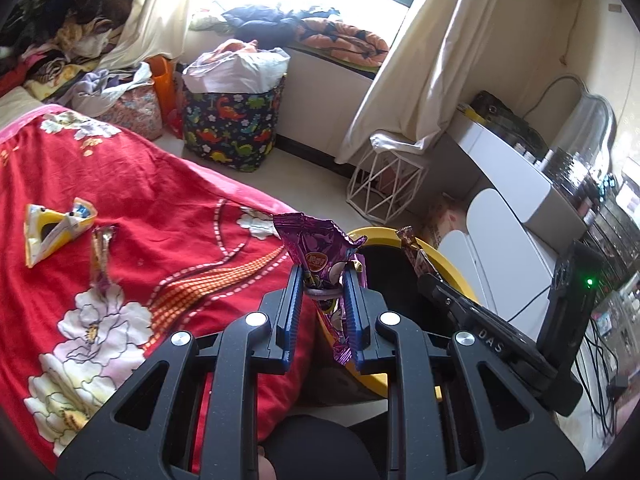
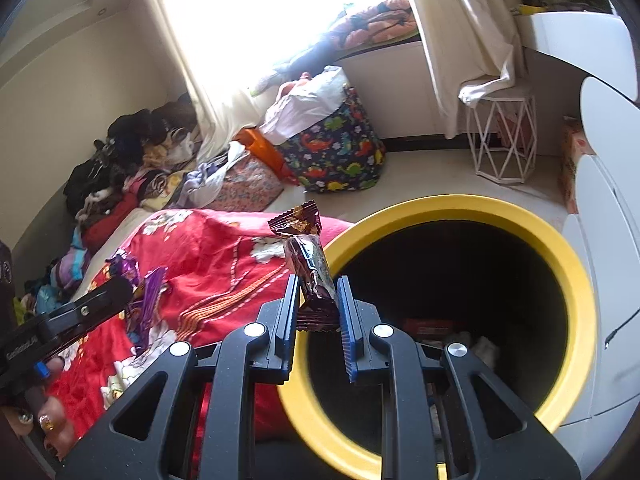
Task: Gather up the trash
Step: 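Carry the purple and brown wrappers over the yellow bin opening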
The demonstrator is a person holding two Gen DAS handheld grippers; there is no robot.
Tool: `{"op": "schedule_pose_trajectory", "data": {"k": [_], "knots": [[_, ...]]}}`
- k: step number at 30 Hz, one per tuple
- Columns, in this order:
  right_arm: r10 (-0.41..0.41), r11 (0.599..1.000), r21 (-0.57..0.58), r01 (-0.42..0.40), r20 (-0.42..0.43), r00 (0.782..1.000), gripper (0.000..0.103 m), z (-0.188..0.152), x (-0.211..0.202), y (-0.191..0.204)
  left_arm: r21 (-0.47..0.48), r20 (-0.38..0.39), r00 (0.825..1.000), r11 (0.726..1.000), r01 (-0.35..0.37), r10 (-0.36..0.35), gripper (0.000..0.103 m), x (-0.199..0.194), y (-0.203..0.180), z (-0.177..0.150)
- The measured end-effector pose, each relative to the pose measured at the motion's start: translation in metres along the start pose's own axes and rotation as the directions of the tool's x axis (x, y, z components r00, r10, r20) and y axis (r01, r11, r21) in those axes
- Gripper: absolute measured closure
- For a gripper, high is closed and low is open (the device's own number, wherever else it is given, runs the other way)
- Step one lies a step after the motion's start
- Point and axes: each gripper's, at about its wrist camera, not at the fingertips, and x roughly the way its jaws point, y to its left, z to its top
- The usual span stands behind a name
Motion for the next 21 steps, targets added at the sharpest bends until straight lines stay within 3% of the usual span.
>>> {"op": "schedule_pose_trajectory", "data": {"k": [21], "knots": [[-0.124,0.988,0.098,0.120,0.041,0.991,0.084,0.002,-0.019,-0.054,0.097,-0.035,0.998,0.993,0.060,-0.057,0.088,0.015,-0.045,-0.007]]}}
